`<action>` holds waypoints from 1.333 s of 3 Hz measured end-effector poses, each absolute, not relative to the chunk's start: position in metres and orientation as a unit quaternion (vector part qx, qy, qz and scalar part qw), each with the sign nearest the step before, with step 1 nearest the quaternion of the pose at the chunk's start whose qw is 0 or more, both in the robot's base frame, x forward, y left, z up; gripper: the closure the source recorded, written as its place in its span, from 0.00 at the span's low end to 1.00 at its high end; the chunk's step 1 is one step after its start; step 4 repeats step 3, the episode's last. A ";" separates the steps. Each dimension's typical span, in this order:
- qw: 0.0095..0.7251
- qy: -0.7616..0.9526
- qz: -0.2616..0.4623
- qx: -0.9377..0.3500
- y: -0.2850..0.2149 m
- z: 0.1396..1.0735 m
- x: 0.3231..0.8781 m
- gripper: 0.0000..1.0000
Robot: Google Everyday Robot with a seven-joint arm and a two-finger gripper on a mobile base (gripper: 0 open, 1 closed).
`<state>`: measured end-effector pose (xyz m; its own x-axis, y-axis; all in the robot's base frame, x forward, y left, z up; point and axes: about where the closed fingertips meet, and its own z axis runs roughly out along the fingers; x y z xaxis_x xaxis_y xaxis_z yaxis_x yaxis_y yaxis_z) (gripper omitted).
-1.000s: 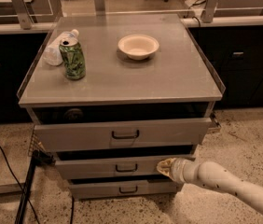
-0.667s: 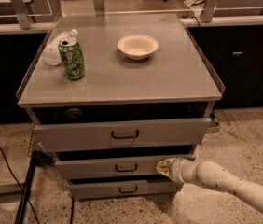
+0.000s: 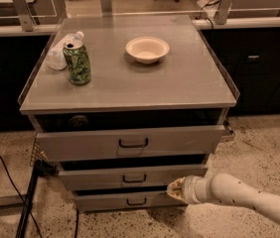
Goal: Close middle drawer
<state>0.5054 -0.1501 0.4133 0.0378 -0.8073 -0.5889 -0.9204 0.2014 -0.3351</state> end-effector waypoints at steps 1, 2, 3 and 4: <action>0.291 0.678 0.120 -0.664 -0.144 0.414 0.447 1.00; 0.287 0.676 0.125 -0.667 -0.142 0.413 0.442 0.73; 0.287 0.676 0.125 -0.667 -0.142 0.413 0.442 0.50; 0.287 0.676 0.125 -0.667 -0.142 0.413 0.442 0.50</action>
Offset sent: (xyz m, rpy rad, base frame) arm -0.0488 0.0052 0.0007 -0.0413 0.1049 0.0867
